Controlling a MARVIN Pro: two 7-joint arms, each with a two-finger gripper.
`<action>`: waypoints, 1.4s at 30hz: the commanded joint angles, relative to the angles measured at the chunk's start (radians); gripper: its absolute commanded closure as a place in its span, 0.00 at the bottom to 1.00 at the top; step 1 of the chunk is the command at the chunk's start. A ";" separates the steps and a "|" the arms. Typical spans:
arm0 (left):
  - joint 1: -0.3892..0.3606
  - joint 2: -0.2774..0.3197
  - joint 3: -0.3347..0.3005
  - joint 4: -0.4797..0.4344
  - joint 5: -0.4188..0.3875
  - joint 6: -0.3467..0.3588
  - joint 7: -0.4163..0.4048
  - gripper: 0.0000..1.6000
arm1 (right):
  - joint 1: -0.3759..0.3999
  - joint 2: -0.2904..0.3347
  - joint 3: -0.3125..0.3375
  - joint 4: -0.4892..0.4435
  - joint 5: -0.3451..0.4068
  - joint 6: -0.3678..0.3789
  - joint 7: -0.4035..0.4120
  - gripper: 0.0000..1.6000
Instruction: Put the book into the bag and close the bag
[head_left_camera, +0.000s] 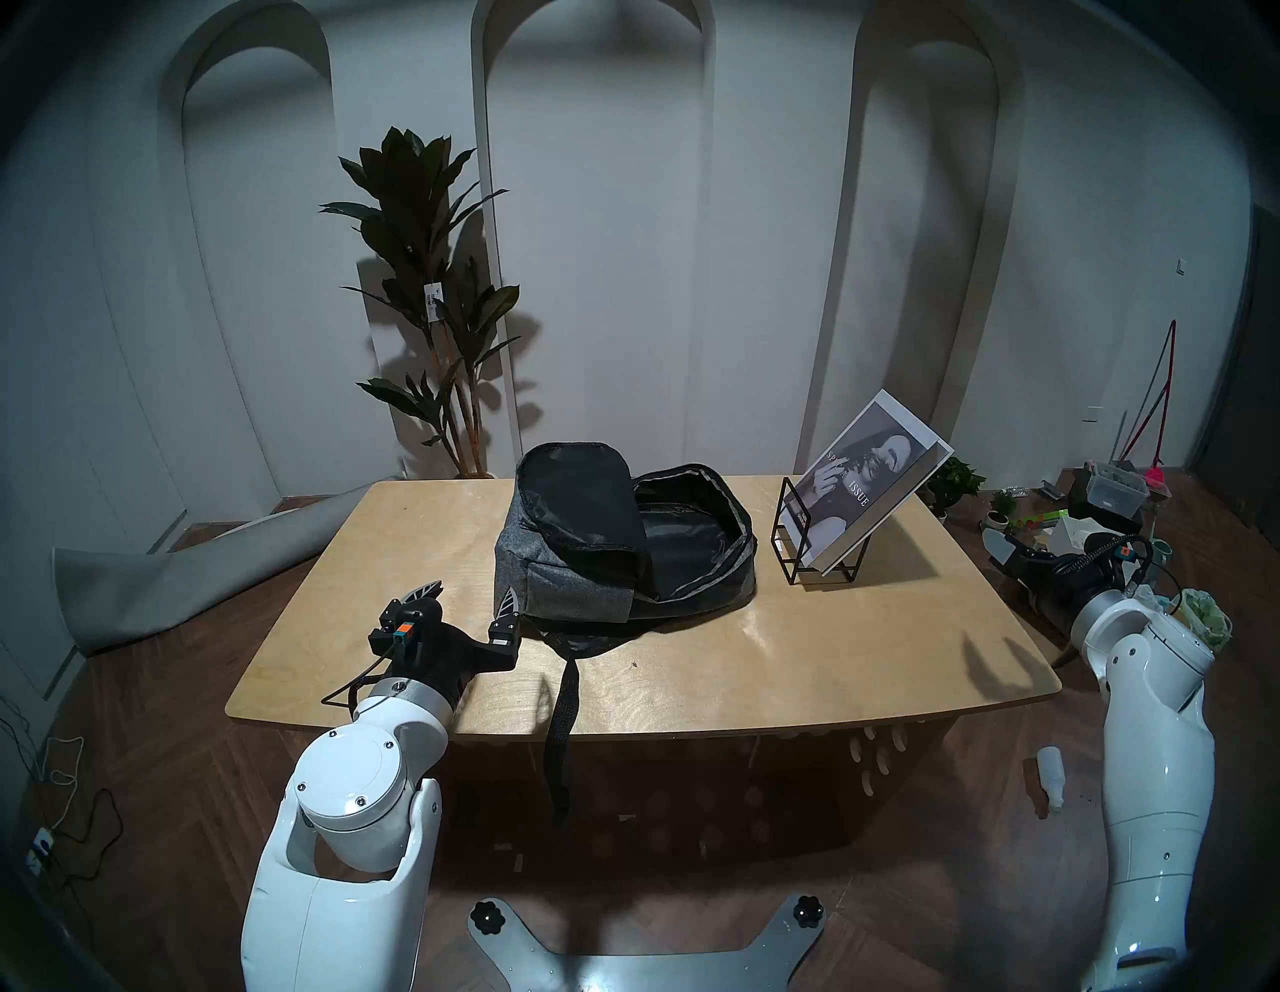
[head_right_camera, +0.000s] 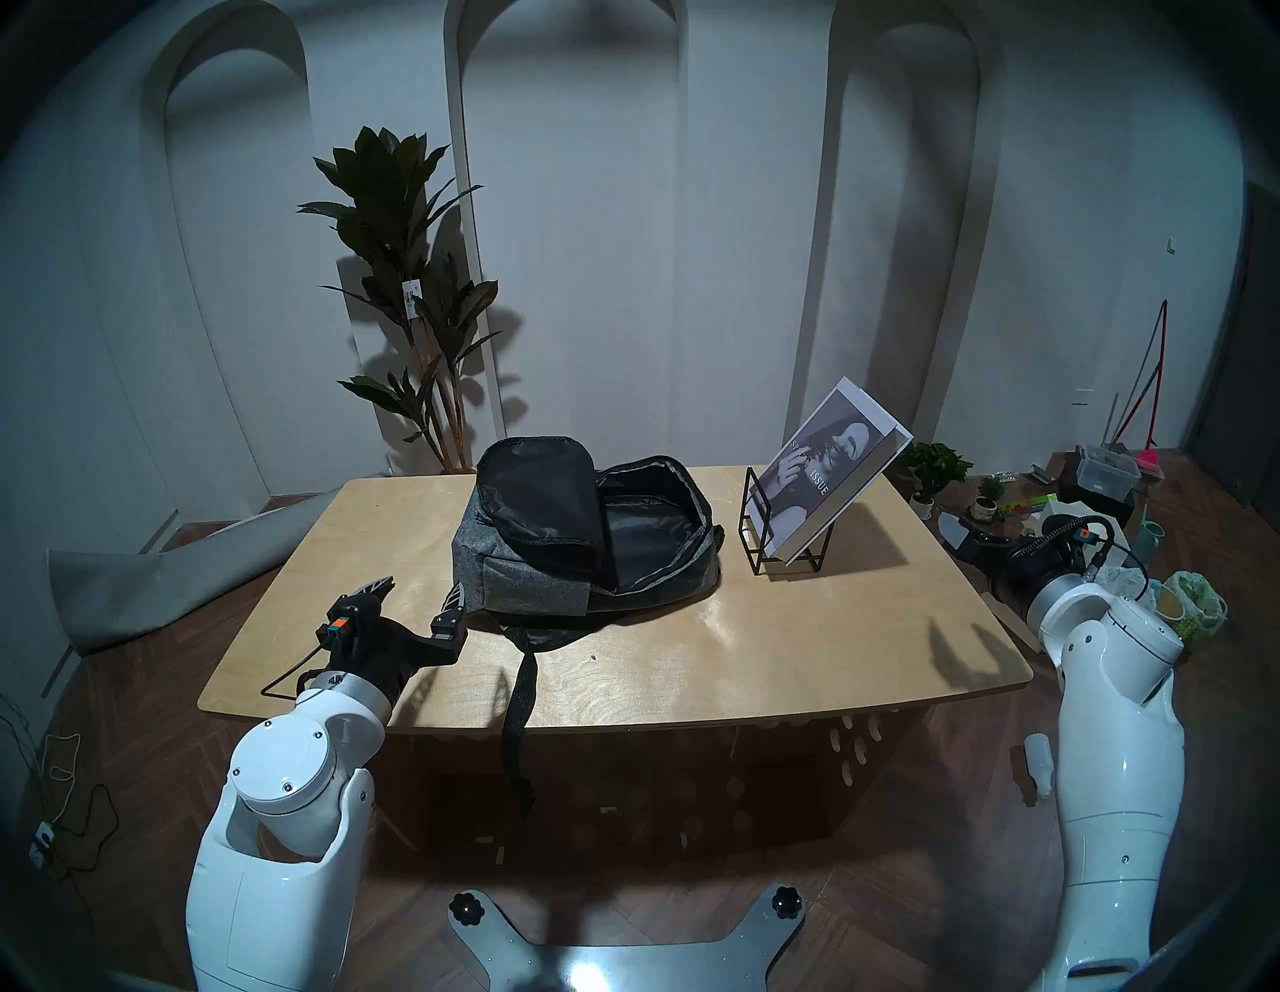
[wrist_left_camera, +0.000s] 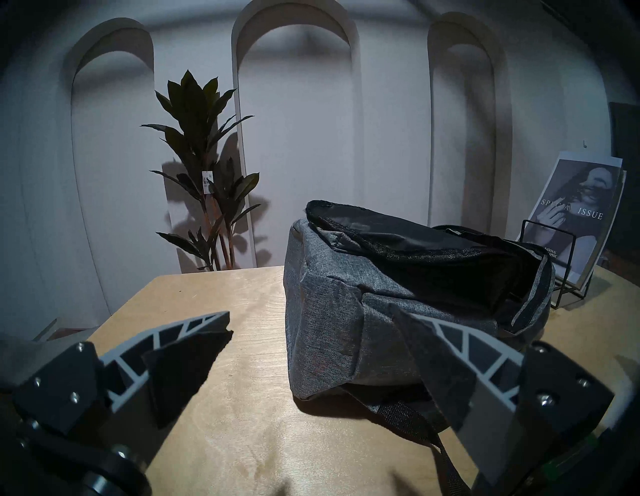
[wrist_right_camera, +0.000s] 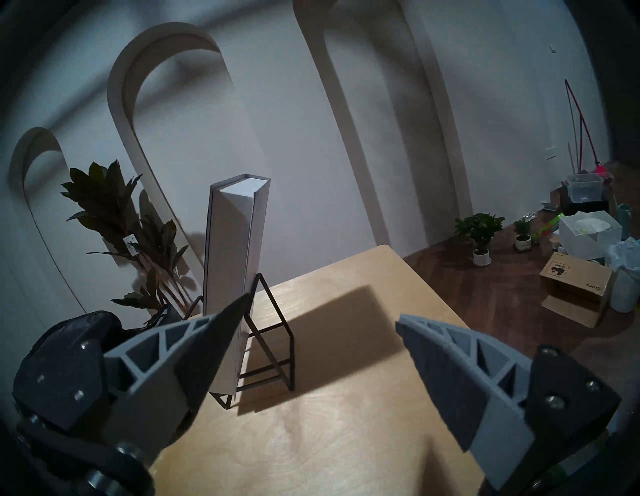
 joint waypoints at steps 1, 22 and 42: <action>-0.001 -0.010 -0.002 -0.032 0.008 -0.014 0.019 0.00 | 0.116 0.084 -0.045 0.037 0.070 -0.021 0.045 0.00; 0.022 -0.026 0.009 -0.056 0.033 -0.031 0.068 0.00 | 0.319 0.117 -0.241 0.202 0.150 -0.133 0.032 0.00; 0.028 -0.040 0.015 -0.062 0.051 -0.039 0.106 0.00 | 0.493 0.102 -0.380 0.342 0.117 -0.195 -0.013 0.00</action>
